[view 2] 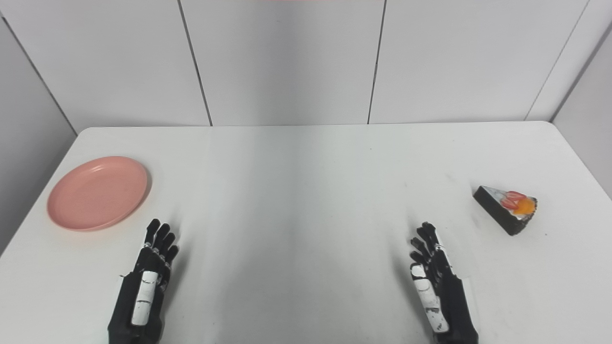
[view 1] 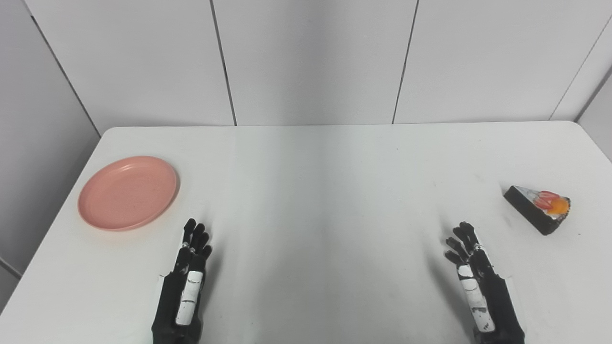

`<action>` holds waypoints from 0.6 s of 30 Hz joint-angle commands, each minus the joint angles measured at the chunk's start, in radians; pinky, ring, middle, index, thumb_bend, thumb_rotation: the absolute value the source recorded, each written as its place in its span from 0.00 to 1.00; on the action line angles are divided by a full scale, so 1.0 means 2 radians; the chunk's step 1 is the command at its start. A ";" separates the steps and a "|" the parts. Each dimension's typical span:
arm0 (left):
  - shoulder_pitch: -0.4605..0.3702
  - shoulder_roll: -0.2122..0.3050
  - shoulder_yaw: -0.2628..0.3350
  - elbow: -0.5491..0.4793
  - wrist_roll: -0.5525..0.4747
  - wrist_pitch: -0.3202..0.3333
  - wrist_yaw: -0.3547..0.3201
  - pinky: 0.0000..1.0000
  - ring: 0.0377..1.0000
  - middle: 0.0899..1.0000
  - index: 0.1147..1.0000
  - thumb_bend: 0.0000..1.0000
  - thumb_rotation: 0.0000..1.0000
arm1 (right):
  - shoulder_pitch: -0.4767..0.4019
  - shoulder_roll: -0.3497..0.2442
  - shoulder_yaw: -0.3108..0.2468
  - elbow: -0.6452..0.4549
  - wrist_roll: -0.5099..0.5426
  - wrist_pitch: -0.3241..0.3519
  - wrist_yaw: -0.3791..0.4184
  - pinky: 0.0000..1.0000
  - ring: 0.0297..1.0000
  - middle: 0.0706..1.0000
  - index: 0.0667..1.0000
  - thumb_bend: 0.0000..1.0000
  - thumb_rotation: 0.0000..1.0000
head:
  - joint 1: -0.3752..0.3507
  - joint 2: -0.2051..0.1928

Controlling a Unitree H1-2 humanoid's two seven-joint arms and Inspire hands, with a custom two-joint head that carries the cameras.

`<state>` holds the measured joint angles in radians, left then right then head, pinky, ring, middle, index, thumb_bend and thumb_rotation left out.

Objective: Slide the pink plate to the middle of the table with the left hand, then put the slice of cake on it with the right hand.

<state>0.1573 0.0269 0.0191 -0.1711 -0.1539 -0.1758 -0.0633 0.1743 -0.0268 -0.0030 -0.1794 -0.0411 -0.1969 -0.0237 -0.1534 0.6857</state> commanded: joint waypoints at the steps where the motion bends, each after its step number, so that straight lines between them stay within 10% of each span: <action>1: 0.002 0.007 -0.001 -0.015 0.003 0.000 -0.006 1.00 1.00 1.00 1.00 0.79 0.81 | -0.001 -0.001 0.000 -0.014 -0.004 -0.012 0.000 0.87 0.89 0.93 0.93 0.80 0.90 | -0.001 0.000; 18: 0.002 0.007 -0.002 -0.012 0.011 -0.001 -0.005 1.00 0.99 1.00 1.00 0.79 0.82 | -0.001 -0.005 0.005 -0.014 -0.002 -0.009 0.007 0.87 0.89 0.93 0.93 0.82 0.90 | -0.002 -0.001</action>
<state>0.1573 0.0270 0.0183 -0.1714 -0.1389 -0.1746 -0.0634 0.1744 -0.0322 0.0072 -0.1793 -0.0559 -0.1969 -0.0193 -0.1580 0.6857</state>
